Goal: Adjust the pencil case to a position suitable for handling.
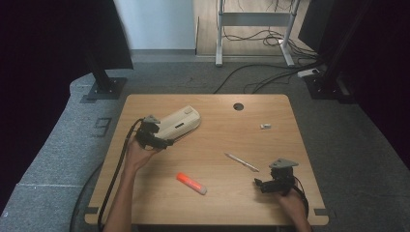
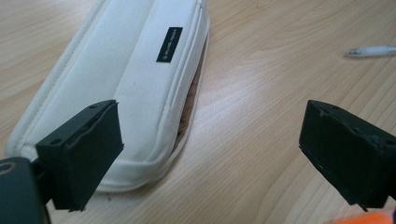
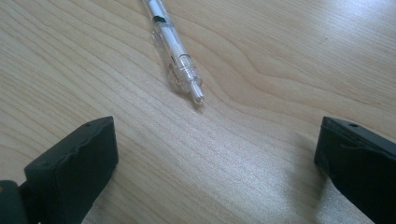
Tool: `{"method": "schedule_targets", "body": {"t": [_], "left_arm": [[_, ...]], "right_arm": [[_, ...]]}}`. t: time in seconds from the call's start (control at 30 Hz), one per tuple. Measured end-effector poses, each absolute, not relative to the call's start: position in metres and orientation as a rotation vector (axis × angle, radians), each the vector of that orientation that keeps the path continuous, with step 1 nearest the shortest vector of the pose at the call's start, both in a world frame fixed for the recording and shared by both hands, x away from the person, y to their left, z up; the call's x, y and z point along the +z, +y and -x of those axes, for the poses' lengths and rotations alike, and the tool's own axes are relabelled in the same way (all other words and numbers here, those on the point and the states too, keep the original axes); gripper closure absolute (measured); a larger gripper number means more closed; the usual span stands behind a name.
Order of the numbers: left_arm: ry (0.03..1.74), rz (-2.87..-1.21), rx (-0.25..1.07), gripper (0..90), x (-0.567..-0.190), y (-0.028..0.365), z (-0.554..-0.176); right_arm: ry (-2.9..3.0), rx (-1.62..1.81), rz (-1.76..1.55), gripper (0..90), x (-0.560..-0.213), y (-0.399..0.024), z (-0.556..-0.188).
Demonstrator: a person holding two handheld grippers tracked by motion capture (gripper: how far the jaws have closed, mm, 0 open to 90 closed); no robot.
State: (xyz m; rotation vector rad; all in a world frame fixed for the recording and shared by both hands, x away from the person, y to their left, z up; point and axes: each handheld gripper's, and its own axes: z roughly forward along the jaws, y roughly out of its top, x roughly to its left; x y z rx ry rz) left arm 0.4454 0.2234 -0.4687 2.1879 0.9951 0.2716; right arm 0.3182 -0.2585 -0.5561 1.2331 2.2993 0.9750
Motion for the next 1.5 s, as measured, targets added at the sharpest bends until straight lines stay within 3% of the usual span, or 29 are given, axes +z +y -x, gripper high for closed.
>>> {"method": "schedule_targets", "body": {"t": [0.6, 0.93, 1.1, 1.27, 1.5], "left_arm": [[1.039, -2.238, 0.223, 15.3, -0.492, 0.215, -0.496], [1.077, -2.29, 0.254, 21.1, -0.513, 0.215, -0.5], [1.088, -2.294, 0.304, 28.8, -0.517, 0.214, -0.496], [1.076, -2.346, 0.408, 43.0, -0.518, 0.207, -0.489], [1.064, -2.336, 0.393, 57.5, -0.516, 0.21, -0.485]], "right_arm": [[2.299, 0.975, -1.234, 0.0, -0.556, -0.258, -0.319], [2.299, 0.976, -1.234, 0.0, -0.556, -0.258, -0.318], [2.299, 0.976, -1.234, 0.0, -0.556, -0.258, -0.318], [2.299, 0.976, -1.234, 0.0, -0.556, -0.258, -0.318], [2.299, 0.975, -1.234, 0.0, -0.556, -0.258, -0.318]]}}
